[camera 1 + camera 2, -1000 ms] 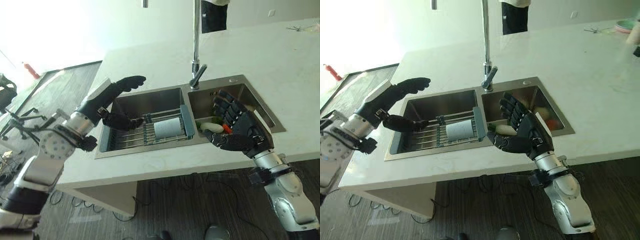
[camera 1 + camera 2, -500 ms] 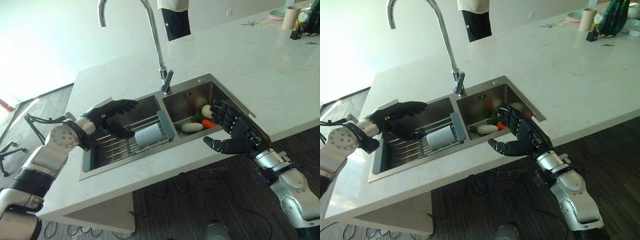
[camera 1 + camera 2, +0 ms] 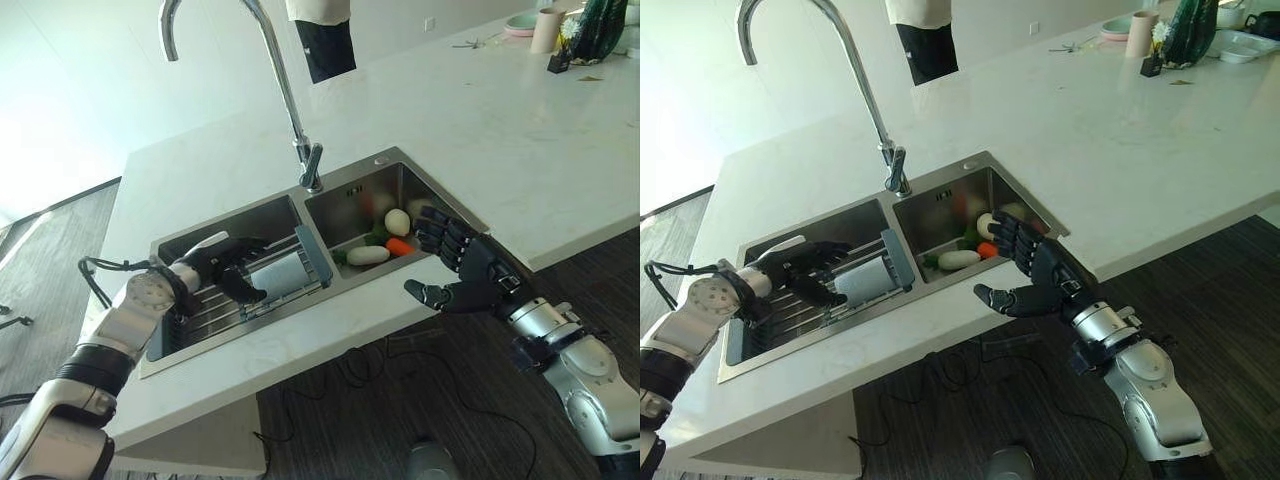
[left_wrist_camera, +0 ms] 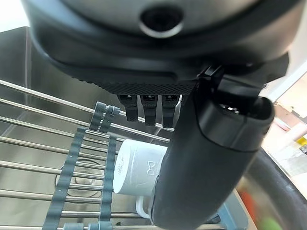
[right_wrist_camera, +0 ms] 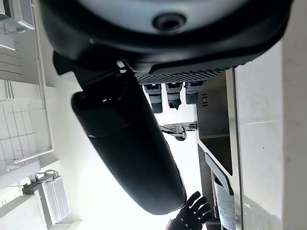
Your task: Place the dishes in the dishwasher.
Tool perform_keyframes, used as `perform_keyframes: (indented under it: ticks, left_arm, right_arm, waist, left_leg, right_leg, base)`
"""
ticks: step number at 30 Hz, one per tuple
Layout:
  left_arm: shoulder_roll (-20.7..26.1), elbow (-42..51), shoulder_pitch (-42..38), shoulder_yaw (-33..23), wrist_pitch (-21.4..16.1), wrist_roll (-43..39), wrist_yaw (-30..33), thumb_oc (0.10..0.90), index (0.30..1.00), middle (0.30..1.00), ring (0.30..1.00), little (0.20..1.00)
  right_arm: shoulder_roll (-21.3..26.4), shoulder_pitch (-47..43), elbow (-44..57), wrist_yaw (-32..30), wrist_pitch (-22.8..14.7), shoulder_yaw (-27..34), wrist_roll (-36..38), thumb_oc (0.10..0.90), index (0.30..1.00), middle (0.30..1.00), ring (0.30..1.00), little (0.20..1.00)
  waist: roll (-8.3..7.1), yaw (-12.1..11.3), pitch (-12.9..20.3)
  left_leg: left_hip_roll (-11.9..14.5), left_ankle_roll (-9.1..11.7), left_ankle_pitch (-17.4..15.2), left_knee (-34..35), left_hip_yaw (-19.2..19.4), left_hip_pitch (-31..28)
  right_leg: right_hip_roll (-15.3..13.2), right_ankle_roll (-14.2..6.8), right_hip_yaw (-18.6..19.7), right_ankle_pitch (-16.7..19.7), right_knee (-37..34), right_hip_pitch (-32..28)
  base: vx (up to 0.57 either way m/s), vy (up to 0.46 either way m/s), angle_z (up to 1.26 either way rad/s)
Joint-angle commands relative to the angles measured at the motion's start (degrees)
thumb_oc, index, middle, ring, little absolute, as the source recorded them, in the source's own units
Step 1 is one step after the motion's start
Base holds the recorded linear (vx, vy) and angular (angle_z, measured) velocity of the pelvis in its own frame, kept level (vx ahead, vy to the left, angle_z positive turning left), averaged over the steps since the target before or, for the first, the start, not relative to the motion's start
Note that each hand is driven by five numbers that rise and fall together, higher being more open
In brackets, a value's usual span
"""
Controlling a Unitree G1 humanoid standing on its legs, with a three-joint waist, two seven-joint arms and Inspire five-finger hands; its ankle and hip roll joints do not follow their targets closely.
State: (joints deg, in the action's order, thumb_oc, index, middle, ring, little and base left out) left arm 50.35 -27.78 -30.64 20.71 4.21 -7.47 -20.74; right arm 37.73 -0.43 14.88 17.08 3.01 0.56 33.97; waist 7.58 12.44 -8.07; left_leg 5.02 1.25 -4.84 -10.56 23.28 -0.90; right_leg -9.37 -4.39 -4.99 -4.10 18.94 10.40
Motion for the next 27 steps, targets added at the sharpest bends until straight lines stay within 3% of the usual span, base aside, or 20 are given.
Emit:
perform_keyframes:
  ticks: [1, 27]
  left_arm:
    - [1.9, -0.3, -8.6, -3.4, -2.9, 1.9, 1.5, 0.800, 0.900, 0.900, 0.900, 0.900]
    - [0.6, -8.4, -10.6, -2.0, -3.6, 7.1, -0.6, 0.800, 0.900, 0.900, 0.900, 0.900]
  right_arm:
    - [0.2, -6.6, 3.1, 1.0, -5.7, 2.6, 2.7, 0.800, 0.900, 0.900, 0.900, 0.900]
    - [1.2, -6.9, 2.3, 3.2, -5.5, 3.4, 3.4, 0.800, 0.900, 0.900, 0.900, 0.900]
  waist:
    - [-0.58, -0.3, 2.6]
    - [-0.97, 1.1, 2.8]
  left_leg:
    - [2.5, 1.6, -10.5, -6.6, -4.5, 1.0]
    - [2.8, 1.2, -10.6, -6.6, -2.6, 0.3]
  right_leg:
    - [-1.1, -5.5, -2.3, -5.8, -1.8, -4.1]
    - [0.0, -5.3, -0.9, -5.8, -1.8, -3.9]
  base:
    - [-0.02, 0.009, -0.07]
    - [0.00, 0.009, -0.03]
